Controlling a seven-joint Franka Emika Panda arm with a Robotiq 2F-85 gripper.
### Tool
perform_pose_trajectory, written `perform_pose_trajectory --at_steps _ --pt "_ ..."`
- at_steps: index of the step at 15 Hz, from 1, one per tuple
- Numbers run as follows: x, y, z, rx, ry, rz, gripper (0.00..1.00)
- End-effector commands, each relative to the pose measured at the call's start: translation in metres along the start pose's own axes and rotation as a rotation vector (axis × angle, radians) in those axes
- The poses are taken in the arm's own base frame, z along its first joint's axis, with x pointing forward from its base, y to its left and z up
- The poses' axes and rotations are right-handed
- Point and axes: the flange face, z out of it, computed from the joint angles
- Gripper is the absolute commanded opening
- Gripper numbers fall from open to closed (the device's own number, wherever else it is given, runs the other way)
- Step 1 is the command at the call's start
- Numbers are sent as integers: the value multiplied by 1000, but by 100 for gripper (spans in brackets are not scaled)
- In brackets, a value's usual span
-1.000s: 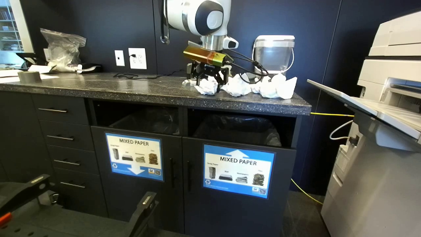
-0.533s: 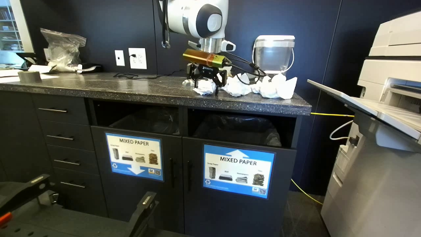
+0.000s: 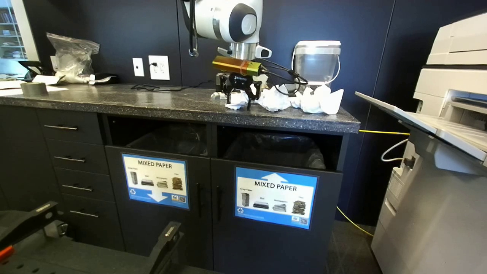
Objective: Put three crumpled papers inside the bin on the right
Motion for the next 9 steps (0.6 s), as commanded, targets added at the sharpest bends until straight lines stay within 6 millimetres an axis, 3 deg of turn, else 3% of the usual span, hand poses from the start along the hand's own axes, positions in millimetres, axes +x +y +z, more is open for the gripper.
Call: perform_pose_trajectory --at_steps 1,3,4,5,6,7,9 --pt "11 1 -3 -18 -5 -16 48" --pt "9 -13 2 -34 -10 -34 32" --pt "14 -1 -4 -28 -14 -35 25" --pt "9 -20 4 -44 -19 -49 16" --pt "8 -24 3 -49 -23 -60 10" --pt "13 -14 -3 -49 -35 -70 7" --pt "7 -37 4 -75 -62 -113 2"
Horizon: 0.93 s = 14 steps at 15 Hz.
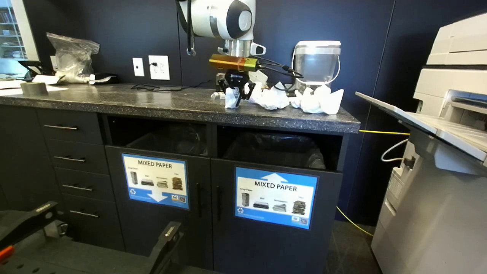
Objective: Put three crumpled papers inside the bin on the right
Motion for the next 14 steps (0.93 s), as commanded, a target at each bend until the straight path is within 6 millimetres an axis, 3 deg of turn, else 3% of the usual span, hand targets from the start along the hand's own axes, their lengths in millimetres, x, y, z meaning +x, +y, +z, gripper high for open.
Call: perform_pose_trajectory --at_steps 1,3,5,6,8,9,11,12,13,14 --pt "6 -9 2 -38 -57 -59 2" --pt "-3 -37 9 -72 -99 -113 5" --pt "-4 -35 1 -91 -134 -161 5" --pt "-9 -52 9 -113 -155 -185 5" --pt "-14 -44 -1 -123 -187 -217 5" --pt "-22 -61 6 -147 -206 -232 5" --pt "-30 -48 -5 -167 -224 -241 5" --pt "-40 -63 2 -194 -235 -248 5" --pt "-48 -63 0 -209 -242 -250 5" --pt "-54 -49 -8 -211 -249 -243 5"
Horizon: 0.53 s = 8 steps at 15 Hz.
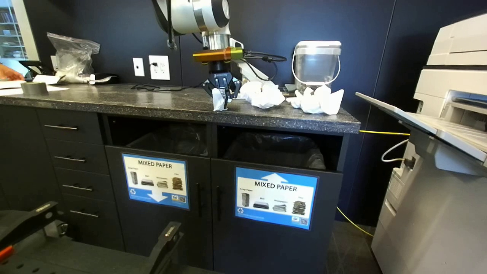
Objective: Put three crumpled papers inside the bin on the right
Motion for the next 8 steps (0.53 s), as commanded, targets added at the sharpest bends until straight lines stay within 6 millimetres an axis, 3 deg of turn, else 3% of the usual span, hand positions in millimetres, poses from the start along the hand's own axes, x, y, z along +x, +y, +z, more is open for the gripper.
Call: perform_pose_trajectory --at_steps 1,2,3,5,6,7,8 --pt "-38 -9 7 -48 -64 9 5" --pt "-49 -13 9 -60 -74 13 5" --pt "-59 3 7 -54 -85 23 5" --pt "-77 -16 17 -74 -104 34 5" --pt "-86 0 21 -63 -119 50 5" --pt "-98 -2 28 -62 -135 65 5" --pt "-103 -16 41 -66 -144 71 5"
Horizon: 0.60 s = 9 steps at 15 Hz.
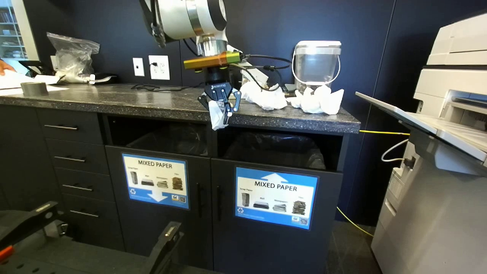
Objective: Put three crumpled papers inside the bin on the right
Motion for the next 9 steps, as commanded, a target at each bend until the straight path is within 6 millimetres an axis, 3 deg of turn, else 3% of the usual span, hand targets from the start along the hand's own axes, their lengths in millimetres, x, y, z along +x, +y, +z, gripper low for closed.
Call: perform_pose_trajectory --at_steps 1,2,3,5,6,7,8,9 --pt "-34 -3 21 -5 -3 54 5" --pt "-40 2 29 5 11 85 5" --pt "-43 -13 40 -4 30 103 5" --pt "-53 2 50 25 90 171 5" --pt "-55 -9 58 21 119 187 5" --pt "-60 -9 62 26 164 203 5" --pt "-63 3 64 32 201 229 5" --pt "-68 -4 68 35 245 238 5"
